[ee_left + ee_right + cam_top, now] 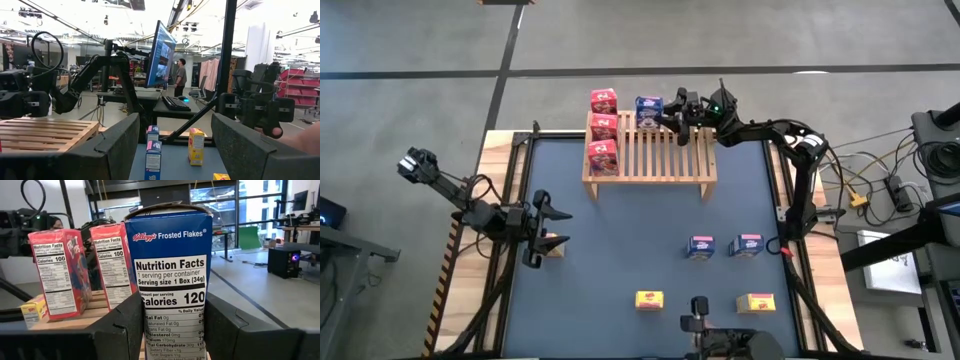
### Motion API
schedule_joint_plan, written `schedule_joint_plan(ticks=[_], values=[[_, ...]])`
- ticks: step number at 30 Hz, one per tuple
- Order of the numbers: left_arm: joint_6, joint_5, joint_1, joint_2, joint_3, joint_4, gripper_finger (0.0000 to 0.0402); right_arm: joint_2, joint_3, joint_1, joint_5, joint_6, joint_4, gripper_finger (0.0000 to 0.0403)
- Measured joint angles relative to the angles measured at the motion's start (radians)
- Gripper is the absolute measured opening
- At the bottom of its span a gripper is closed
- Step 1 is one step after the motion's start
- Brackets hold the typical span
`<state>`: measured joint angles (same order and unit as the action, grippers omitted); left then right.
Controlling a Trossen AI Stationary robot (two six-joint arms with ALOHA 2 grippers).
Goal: Stack cereal on shelf
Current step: Put the left blue cereal box on the shelf
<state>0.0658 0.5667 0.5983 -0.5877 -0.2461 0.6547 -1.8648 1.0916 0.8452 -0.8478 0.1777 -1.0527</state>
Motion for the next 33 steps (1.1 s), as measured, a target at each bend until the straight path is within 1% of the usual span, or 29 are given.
schedule_joint_plan(ticks=[9,17,23,27,33], values=[[0.000,0.000,0.000,0.000,0.000,0.000,0.0232,0.000,-0.001,0.000,-0.016,-0.023,0.000,0.0158],[0.000,0.000,0.000,0.000,0.000,-0.001,0.0232,0.000,-0.003,0.000,-0.016,-0.014,0.013,0.0213],[-0.004,0.000,0.000,0.000,0.000,-0.004,0.0232,0.013,-0.003,0.005,-0.017,-0.014,0.019,0.0234],[-0.008,0.000,0.000,0.000,0.000,-0.007,0.0232,0.042,-0.003,0.011,-0.020,-0.032,0.092,0.0240],[-0.008,0.002,0.000,0.000,0.000,-0.008,0.0232,0.113,-0.003,0.011,-0.021,-0.139,0.278,0.0239]])
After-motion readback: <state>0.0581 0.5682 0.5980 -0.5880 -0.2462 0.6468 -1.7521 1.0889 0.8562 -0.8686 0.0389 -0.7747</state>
